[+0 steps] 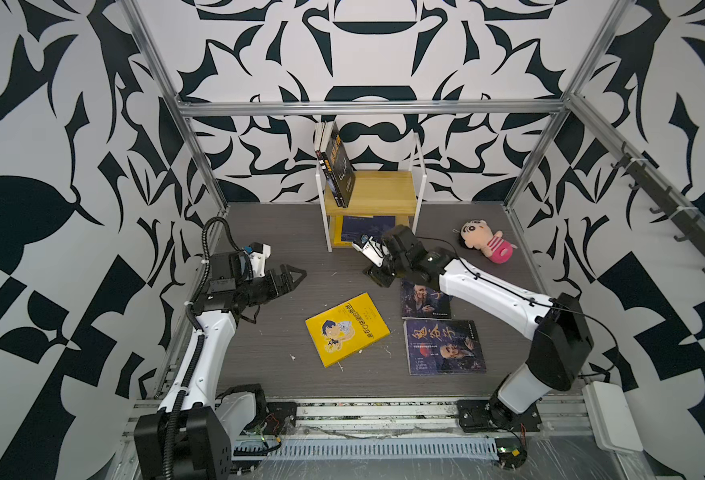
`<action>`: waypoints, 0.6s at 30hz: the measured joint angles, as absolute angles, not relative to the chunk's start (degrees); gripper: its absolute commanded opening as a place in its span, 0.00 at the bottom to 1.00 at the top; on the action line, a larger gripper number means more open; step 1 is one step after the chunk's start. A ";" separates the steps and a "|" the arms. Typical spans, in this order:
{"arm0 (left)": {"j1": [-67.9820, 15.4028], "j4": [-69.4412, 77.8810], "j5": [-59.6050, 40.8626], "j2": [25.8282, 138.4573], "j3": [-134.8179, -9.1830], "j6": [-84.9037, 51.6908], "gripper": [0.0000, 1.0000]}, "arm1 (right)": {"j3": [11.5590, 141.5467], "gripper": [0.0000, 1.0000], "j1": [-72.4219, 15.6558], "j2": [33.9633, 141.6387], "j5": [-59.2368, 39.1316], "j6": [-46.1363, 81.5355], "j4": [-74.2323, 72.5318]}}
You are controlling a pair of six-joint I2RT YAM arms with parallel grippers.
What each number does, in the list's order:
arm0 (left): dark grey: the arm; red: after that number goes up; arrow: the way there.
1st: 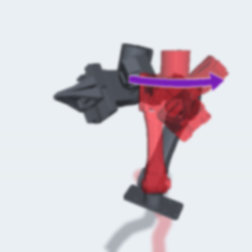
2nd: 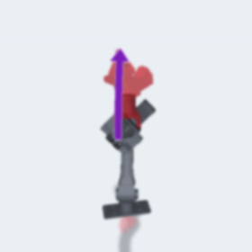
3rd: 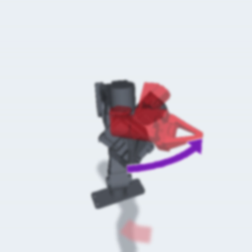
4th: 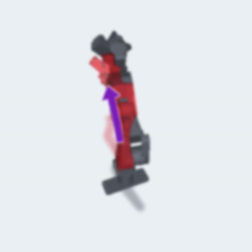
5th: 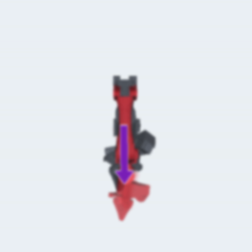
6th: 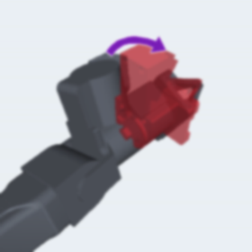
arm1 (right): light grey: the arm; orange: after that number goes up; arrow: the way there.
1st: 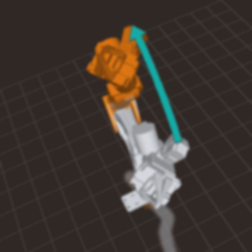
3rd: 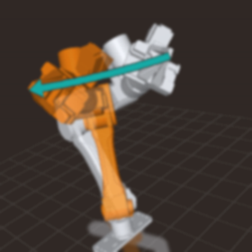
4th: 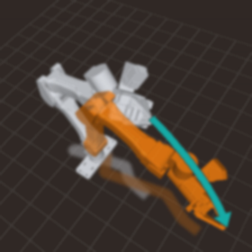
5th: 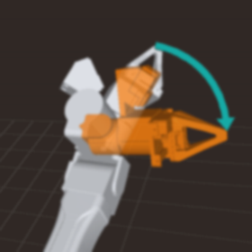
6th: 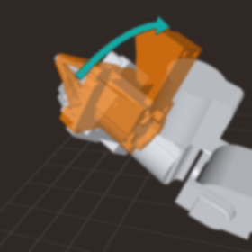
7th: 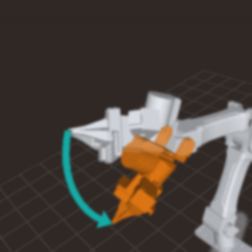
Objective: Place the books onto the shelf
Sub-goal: 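Release the blue book and move the right gripper to the yellow book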
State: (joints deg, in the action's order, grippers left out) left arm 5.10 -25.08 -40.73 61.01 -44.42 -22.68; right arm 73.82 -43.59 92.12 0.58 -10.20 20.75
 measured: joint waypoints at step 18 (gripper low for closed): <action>5.04 -28.05 -38.28 69.78 -31.46 -40.82 0.98 | 47.48 0.56 -45.41 86.48 0.21 33.26 11.11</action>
